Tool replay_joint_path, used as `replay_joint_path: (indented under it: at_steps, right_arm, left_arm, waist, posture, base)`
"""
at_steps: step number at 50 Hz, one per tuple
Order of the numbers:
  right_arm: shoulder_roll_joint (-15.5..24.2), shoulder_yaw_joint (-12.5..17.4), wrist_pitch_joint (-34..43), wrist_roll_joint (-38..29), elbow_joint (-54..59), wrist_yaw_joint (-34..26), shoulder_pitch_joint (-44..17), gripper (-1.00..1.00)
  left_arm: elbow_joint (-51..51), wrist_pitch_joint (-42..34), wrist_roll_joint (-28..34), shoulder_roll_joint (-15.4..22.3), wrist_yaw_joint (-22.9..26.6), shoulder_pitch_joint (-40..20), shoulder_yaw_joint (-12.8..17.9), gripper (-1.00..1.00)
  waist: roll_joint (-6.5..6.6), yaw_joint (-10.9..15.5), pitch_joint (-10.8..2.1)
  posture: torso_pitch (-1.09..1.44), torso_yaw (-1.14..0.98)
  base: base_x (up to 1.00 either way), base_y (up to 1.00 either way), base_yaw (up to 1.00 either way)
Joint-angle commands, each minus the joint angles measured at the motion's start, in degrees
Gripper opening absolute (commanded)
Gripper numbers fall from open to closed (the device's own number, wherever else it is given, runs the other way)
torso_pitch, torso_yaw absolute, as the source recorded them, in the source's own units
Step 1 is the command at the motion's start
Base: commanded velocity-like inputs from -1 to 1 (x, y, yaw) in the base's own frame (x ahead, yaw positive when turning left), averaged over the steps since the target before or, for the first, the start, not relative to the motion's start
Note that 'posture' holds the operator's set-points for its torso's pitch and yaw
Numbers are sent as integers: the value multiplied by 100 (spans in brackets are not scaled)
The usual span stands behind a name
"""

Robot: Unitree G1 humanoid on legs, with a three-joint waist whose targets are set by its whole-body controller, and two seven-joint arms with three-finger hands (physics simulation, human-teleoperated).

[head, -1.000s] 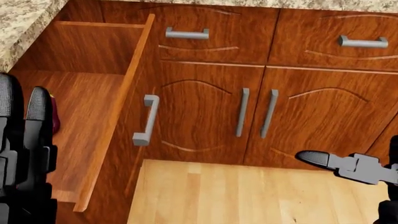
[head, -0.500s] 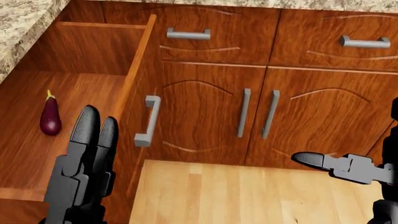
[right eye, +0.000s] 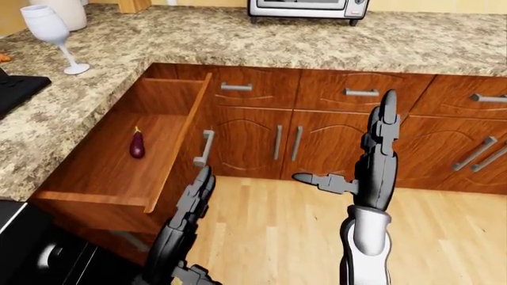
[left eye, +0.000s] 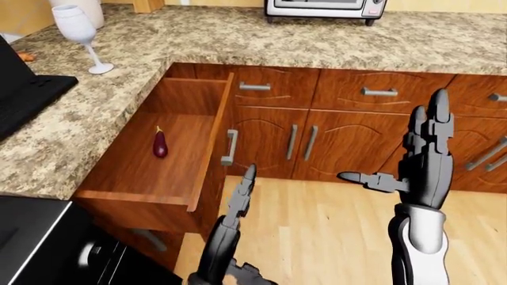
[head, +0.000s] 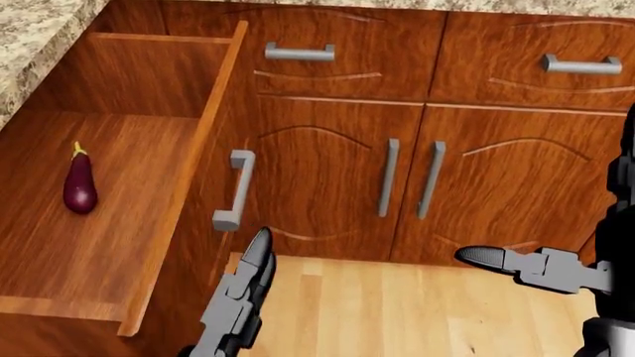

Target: Close the right drawer.

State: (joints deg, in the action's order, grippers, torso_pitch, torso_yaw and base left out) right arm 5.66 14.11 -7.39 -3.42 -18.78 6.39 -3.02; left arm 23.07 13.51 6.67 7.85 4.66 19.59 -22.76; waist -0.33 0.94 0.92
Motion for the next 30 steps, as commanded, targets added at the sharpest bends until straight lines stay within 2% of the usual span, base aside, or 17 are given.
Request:
replay_joint_path:
  at_steps: [1, 5, 10, 18, 24, 30]
  right_arm:
    - [46, 17, -177, -11, -197, 11, -98, 100]
    - [51, 28, -180, 1, -184, 6, -100, 100]
    - [55, 26, -206, 14, -118, 10, -113, 100]
    - [58, 39, -193, 14, -154, 1, -103, 100]
    - [62, 43, -205, 17, -134, 2, -105, 100]
    - [63, 33, -217, 4, -105, 11, -111, 100]
  left_arm:
    - [108, 51, -236, -62, 75, -107, 75, 100]
    - [-132, -292, -419, -207, 138, -230, 197, 100]
    - [-426, -900, -785, -446, 152, -478, 514, 100]
    - [-727, -1290, -905, -568, 194, -553, 556, 100]
    - [-776, -1409, -935, -633, 12, -565, 593, 100]
    - [-801, -1485, -1054, -744, -368, -677, 818, 100]
  waist:
    - [-22, -1, -78]
    - [-23, -8, -86]
    - [-25, -18, -96]
    - [-28, -38, -106]
    - [-33, -49, -112]
    - [-31, -55, -119]
  posture:
    - [0, 0]
    - [0, 0]
    - [0, 0]
    - [0, 0]
    - [0, 0]
    - [0, 0]
  base:
    - [0, 0, 0]
    - [0, 0, 0]
    - [0, 0, 0]
    - [0, 0, 0]
    - [0, 0, 0]
    - [0, 0, 0]
